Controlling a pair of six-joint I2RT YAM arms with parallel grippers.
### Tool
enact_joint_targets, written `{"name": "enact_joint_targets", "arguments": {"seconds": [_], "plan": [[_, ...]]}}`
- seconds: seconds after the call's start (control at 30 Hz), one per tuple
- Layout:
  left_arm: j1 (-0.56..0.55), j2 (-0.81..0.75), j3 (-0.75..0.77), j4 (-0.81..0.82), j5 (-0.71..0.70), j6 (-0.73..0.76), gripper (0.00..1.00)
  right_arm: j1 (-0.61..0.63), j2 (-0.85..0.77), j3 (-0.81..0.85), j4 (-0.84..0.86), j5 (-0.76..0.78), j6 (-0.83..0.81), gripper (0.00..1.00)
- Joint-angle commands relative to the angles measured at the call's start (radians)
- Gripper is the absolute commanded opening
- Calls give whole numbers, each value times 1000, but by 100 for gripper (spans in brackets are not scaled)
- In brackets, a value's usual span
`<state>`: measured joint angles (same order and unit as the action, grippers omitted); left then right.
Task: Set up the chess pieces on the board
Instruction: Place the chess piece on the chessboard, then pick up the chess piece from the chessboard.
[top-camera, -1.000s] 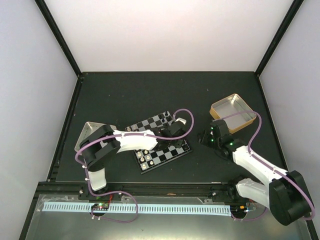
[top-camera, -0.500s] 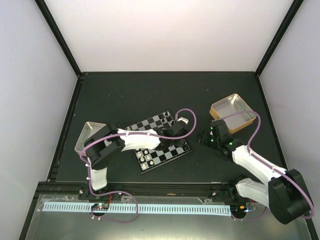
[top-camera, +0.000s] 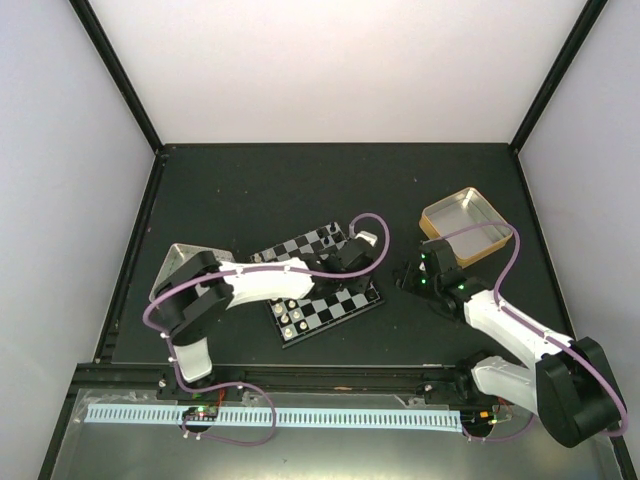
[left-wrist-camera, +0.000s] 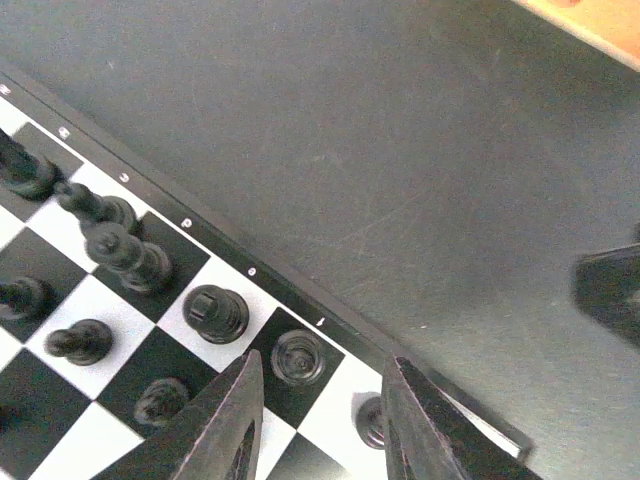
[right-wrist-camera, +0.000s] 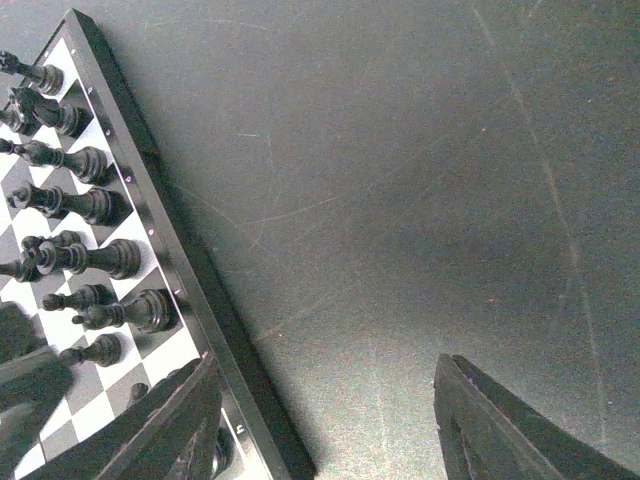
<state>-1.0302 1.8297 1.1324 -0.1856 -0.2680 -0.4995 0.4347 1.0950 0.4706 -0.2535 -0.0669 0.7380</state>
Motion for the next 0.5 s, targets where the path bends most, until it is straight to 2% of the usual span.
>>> {"name": "enact_joint_targets", "arguments": {"seconds": [0.0, 0.23, 0.47], "plan": [[-8, -123, 3, -38, 0, -26, 34, -8, -13, -1, 17, -17, -14, 59], [15, -237, -54, -198, -62, -124, 40, -8, -11, -3, 21, -23, -14, 59], [105, -287, -193, -239, -16, -194, 44, -8, 0, -4, 28, -30, -14, 58]]}}
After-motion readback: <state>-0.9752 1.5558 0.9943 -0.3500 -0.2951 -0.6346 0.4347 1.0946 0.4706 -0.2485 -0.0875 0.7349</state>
